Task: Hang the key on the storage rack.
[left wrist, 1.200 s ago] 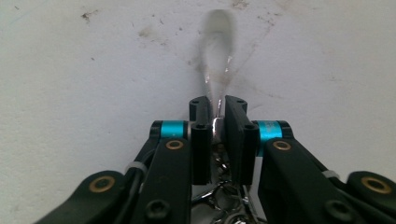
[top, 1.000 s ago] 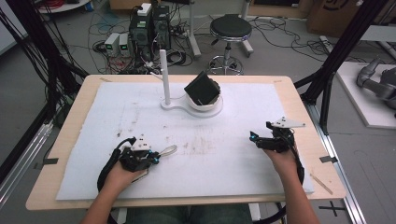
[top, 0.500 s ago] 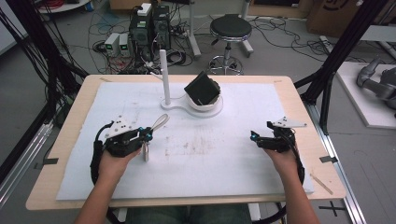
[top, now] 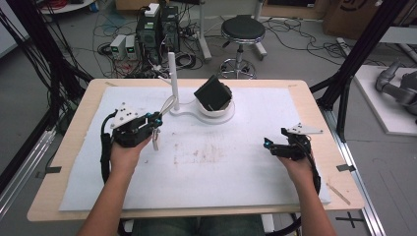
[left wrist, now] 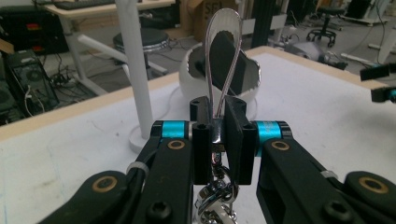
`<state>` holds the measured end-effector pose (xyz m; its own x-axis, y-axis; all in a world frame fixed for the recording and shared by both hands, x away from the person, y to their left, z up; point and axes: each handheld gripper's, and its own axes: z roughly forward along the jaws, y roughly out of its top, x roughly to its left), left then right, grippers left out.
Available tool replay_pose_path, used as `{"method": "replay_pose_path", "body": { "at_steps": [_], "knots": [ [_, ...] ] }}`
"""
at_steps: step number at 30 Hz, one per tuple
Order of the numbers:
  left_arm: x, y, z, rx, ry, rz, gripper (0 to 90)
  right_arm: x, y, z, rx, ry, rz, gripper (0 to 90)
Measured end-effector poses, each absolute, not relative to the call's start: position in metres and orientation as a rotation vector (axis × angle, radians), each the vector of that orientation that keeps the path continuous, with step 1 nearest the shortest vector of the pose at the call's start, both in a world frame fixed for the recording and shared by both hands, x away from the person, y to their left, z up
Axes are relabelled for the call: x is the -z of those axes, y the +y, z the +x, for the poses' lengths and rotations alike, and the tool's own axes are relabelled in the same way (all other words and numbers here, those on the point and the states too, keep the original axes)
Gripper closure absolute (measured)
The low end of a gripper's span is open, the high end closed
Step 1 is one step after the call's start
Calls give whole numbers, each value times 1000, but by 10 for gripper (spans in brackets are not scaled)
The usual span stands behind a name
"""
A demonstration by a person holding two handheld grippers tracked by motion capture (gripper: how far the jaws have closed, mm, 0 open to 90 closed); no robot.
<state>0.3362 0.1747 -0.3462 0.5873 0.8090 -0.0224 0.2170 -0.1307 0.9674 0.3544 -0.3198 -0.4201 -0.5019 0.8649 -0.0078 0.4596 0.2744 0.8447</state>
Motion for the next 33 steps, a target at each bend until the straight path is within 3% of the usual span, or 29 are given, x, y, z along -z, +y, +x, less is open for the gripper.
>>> {"method": "replay_pose_path", "body": {
  "at_steps": [20, 33],
  "knots": [
    [288, 159, 381, -865, 882, 1649, 814, 420, -321, 353, -1143, 2079, 1193, 176],
    [304, 156, 403, -863, 956, 1726, 814, 420, -324, 352, -1144, 2075, 1201, 176]
  ]
}}
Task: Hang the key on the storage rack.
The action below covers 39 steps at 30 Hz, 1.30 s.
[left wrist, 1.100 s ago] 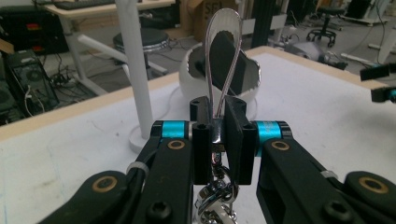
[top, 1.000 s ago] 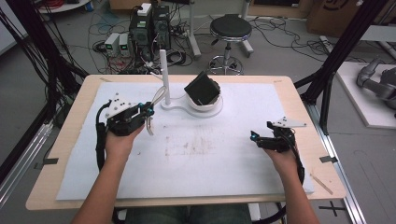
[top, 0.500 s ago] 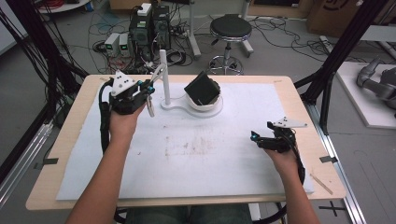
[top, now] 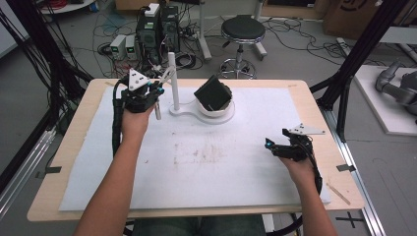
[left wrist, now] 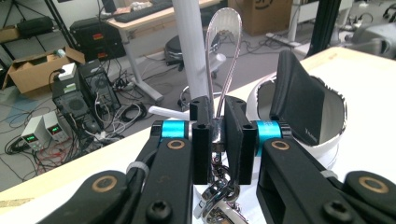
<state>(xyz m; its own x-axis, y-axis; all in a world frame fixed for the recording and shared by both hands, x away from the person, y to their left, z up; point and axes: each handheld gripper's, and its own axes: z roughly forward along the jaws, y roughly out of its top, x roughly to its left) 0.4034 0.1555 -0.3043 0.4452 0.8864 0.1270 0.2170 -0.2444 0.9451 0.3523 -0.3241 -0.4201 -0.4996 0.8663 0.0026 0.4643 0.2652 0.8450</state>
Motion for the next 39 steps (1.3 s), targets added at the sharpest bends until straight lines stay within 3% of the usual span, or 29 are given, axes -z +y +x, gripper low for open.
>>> {"method": "replay_pose_path", "body": {
  "at_steps": [18, 23, 39],
  "knots": [
    [321, 154, 416, -829, 1030, 1792, 805, 420, -324, 351, -1145, 2074, 1202, 176],
    [325, 158, 415, -811, 1026, 1797, 724, 420, -325, 351, -1142, 2074, 1202, 176],
    [321, 155, 413, -814, 1010, 1769, 713, 421, -324, 352, -1138, 2078, 1193, 176]
  ]
}}
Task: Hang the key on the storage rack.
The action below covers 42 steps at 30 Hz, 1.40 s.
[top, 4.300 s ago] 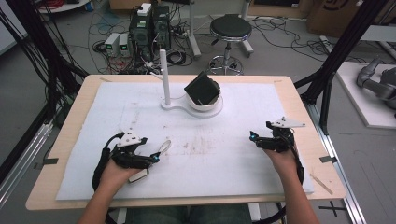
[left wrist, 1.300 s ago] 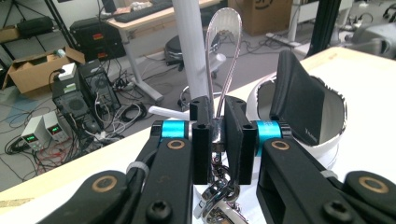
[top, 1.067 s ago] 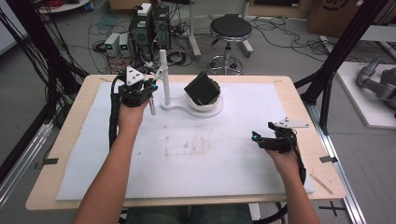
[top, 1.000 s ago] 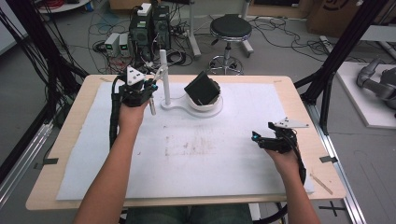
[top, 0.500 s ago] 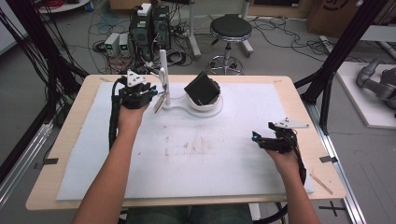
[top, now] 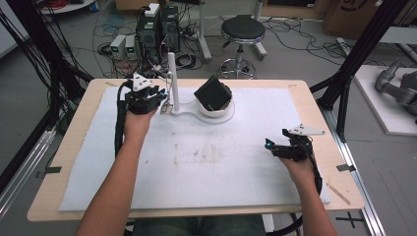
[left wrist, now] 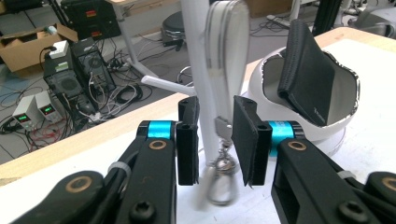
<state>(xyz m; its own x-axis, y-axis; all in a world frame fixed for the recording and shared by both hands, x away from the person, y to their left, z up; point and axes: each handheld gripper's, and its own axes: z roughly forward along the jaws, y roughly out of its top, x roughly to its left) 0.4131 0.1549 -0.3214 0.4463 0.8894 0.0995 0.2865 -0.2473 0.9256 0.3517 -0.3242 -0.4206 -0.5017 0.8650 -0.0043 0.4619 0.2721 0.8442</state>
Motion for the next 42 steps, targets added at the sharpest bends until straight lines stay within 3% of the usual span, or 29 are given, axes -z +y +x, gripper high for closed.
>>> {"method": "replay_pose_path", "body": {
  "at_steps": [8, 15, 31, 42],
  "knots": [
    [318, 157, 410, -802, 1003, 1757, 693, 420, -325, 351, -1146, 2074, 1199, 176],
    [312, 163, 392, -775, 954, 1722, 528, 420, -324, 352, -1148, 2071, 1192, 176],
    [328, 183, 344, -685, 872, 1715, 342, 419, -323, 350, -1147, 2069, 1191, 176],
    [351, 189, 318, -674, 821, 1711, 314, 419, -323, 350, -1143, 2073, 1191, 176]
  ]
}}
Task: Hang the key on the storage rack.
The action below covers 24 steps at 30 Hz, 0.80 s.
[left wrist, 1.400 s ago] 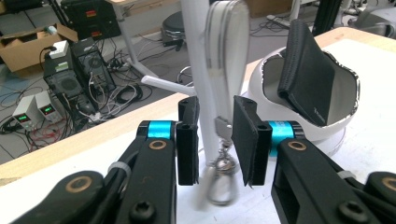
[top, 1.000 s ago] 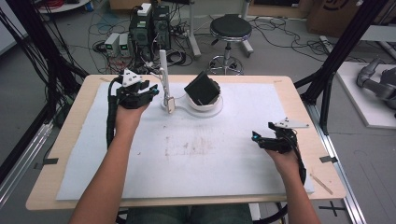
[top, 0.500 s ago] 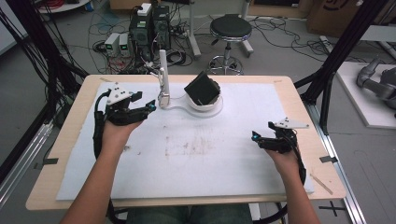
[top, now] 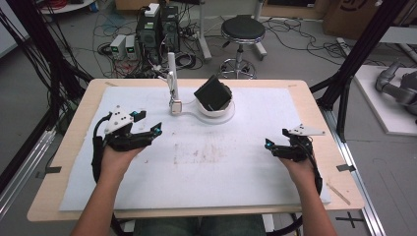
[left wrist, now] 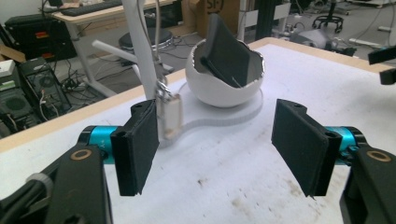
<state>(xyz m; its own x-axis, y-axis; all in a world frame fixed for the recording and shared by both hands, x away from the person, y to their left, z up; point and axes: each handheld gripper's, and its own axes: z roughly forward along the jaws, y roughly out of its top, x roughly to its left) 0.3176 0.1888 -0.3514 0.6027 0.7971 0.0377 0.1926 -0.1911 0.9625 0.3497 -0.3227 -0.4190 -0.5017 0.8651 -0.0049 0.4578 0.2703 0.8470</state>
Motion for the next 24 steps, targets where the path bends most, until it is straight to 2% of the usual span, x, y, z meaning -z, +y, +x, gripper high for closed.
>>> {"method": "replay_pose_path", "body": {
  "at_steps": [9, 15, 24],
  "knots": [
    [372, 196, 307, -642, 800, 1781, 283, 421, -321, 349, -1137, 2091, 1175, 176],
    [389, 202, 313, -658, 773, 1839, 262, 422, -319, 349, -1127, 2107, 1169, 176],
    [394, 207, 317, -638, 810, 1829, 247, 423, -319, 349, -1119, 2110, 1172, 176]
  ]
}}
